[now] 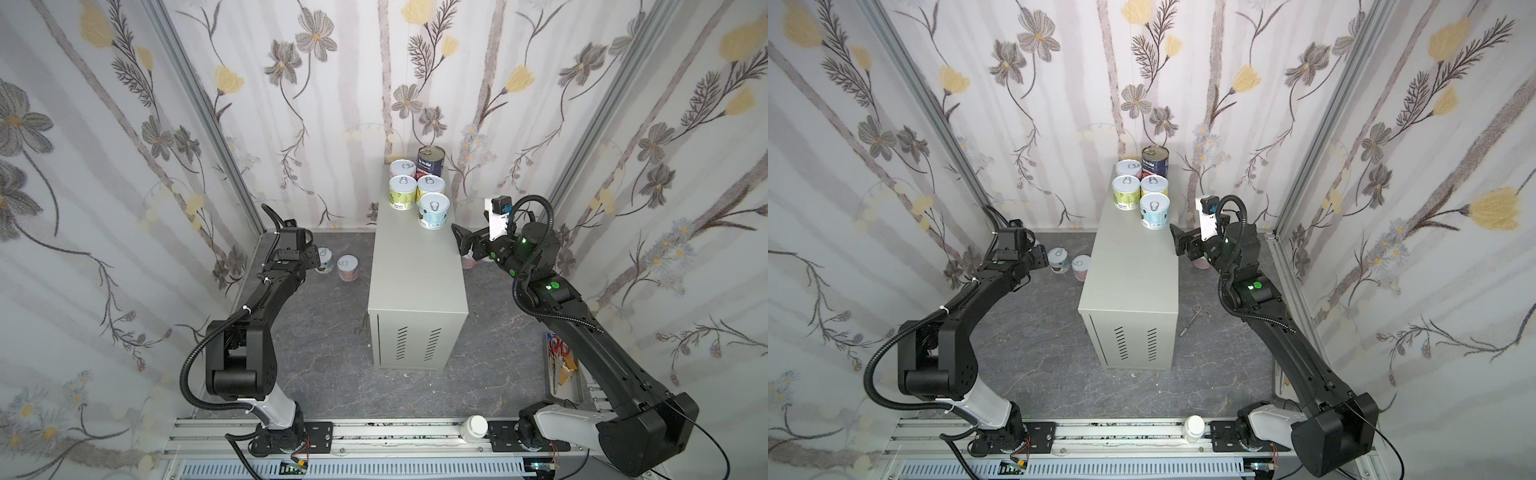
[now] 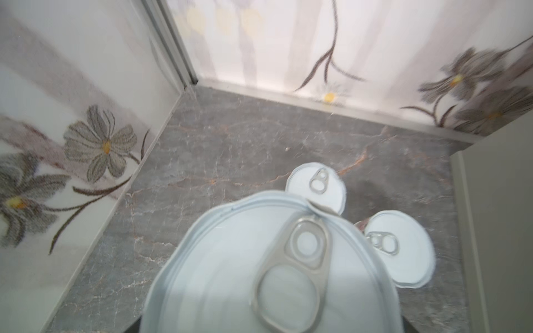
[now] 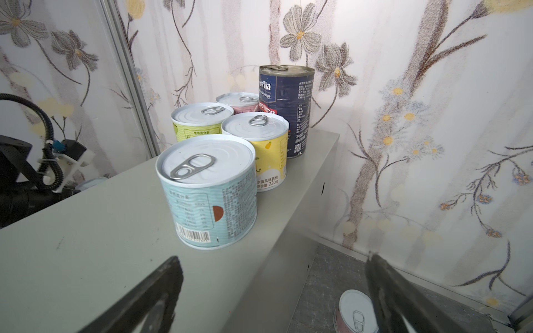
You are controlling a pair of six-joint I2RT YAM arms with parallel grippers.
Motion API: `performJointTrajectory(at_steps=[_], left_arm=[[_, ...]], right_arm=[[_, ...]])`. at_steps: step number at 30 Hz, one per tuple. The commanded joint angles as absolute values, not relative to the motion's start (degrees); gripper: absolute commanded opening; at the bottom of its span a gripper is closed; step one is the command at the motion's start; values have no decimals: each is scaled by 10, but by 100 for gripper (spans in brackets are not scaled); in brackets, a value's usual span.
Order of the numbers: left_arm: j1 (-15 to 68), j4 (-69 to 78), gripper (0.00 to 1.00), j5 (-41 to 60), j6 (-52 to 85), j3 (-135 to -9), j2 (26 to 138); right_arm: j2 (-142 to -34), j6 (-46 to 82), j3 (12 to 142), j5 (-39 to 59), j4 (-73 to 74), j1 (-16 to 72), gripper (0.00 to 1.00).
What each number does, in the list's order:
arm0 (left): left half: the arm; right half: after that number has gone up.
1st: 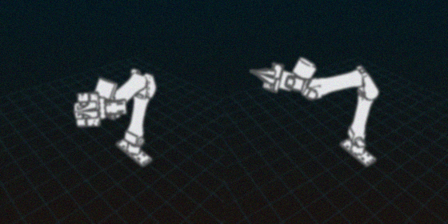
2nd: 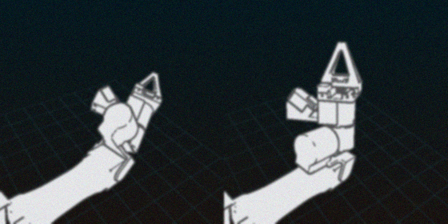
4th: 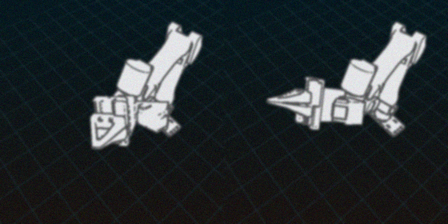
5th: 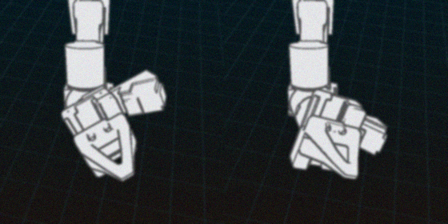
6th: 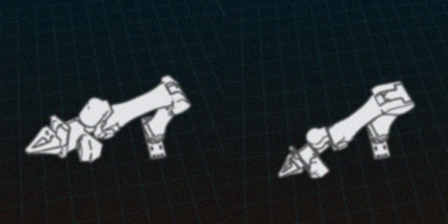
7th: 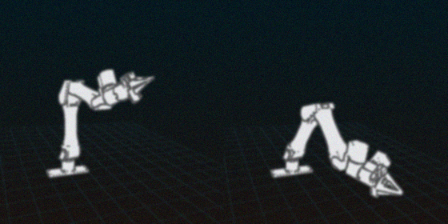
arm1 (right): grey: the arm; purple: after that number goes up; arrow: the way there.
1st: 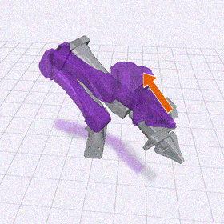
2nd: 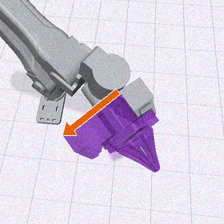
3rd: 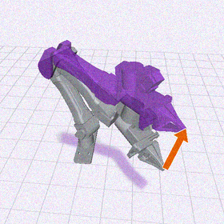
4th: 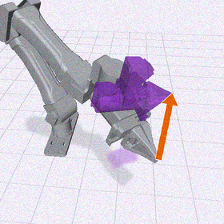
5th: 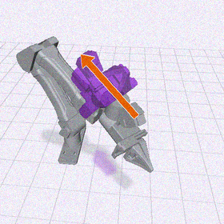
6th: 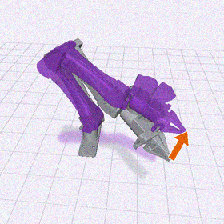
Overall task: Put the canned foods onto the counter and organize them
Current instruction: 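Lift the light-blue can with the left gripper up toward the cabinet top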
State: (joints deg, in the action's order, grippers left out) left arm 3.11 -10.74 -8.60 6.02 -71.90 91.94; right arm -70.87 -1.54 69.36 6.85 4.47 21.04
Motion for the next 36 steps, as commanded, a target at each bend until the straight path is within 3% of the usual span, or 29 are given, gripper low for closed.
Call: performJointTrajectory(at_steps=[1, 15, 36], left_arm=[[44, -138, 59, -68, 50, -763, 896], [114, -251, 58, -33, 41, -908, 837], [253, -444, 57, 0, 7, -1182, 910]], right_arm=[[-707, -21, 696, 64, 78, 210, 98], [-687, -27, 704, 77, 59, 206, 97], [-571, -8, 650, 66, 8, 207, 98]])
